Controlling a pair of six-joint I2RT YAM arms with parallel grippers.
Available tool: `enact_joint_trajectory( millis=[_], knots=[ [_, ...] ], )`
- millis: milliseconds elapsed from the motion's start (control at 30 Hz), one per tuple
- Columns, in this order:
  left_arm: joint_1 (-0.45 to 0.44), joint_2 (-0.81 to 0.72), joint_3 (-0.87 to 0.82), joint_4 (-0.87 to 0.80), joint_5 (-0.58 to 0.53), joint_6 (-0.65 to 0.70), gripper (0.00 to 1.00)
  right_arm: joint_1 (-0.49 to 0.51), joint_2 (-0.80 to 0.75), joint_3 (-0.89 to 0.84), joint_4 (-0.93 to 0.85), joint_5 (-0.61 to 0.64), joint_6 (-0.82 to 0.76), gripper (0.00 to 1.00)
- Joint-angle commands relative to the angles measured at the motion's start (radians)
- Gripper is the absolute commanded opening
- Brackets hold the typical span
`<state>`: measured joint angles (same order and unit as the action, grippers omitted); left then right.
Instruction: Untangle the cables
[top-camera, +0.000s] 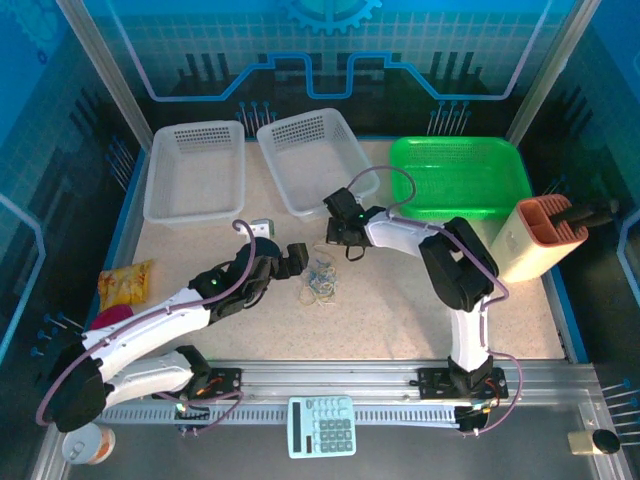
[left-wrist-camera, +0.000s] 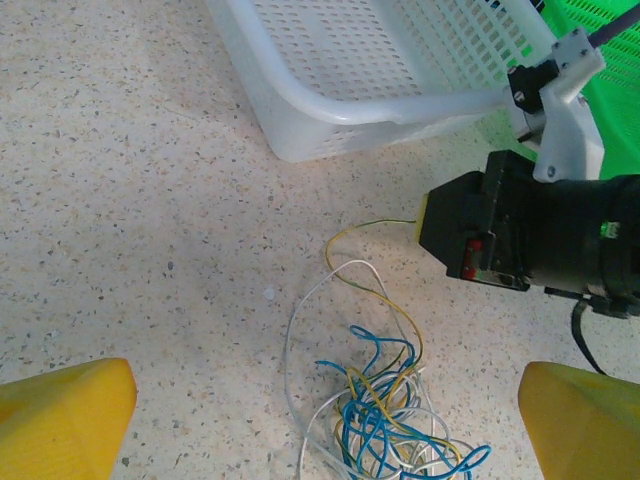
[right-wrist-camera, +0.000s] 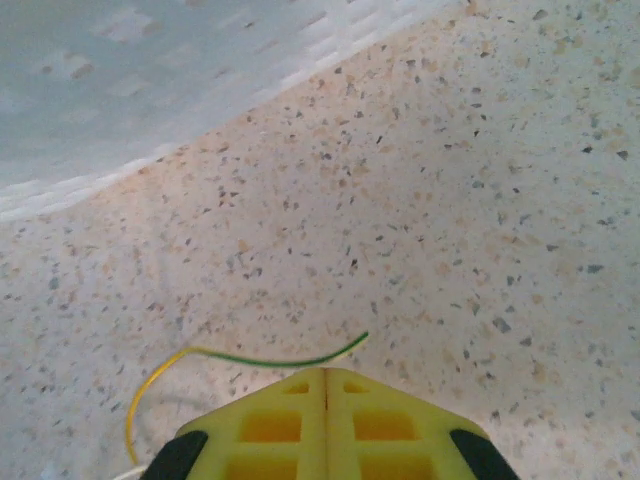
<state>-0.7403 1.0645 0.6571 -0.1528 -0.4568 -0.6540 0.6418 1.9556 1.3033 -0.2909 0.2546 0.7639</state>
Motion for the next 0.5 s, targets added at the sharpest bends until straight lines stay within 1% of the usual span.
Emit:
enact_joint_trajectory(
  millis=[0, 67, 100, 233, 467],
  knots=[
    [0.01, -0.018, 0.008, -0.013, -0.01, 0.016, 0.99, 0.013, -0.075, 0.004, 0.017, -0.031, -0.034, 0.24],
    [0.01, -0.017, 0.014, -0.025, -0.005, 0.021, 0.99, 0.013, -0.095, 0.011, 0.013, -0.045, -0.051, 0.37],
    [0.009, -0.016, 0.018, -0.035, -0.001, 0.023, 0.99, 0.013, -0.11, 0.011, 0.011, -0.05, -0.056, 0.41],
    [0.01, -0.017, 0.019, -0.067, 0.027, 0.02, 0.99, 0.016, -0.186, -0.018, 0.009, -0.086, -0.081, 0.44],
    [0.014, -0.002, -0.014, -0.051, 0.09, -0.019, 0.99, 0.043, -0.352, -0.195, 0.015, -0.197, -0.113, 0.49]
  ],
)
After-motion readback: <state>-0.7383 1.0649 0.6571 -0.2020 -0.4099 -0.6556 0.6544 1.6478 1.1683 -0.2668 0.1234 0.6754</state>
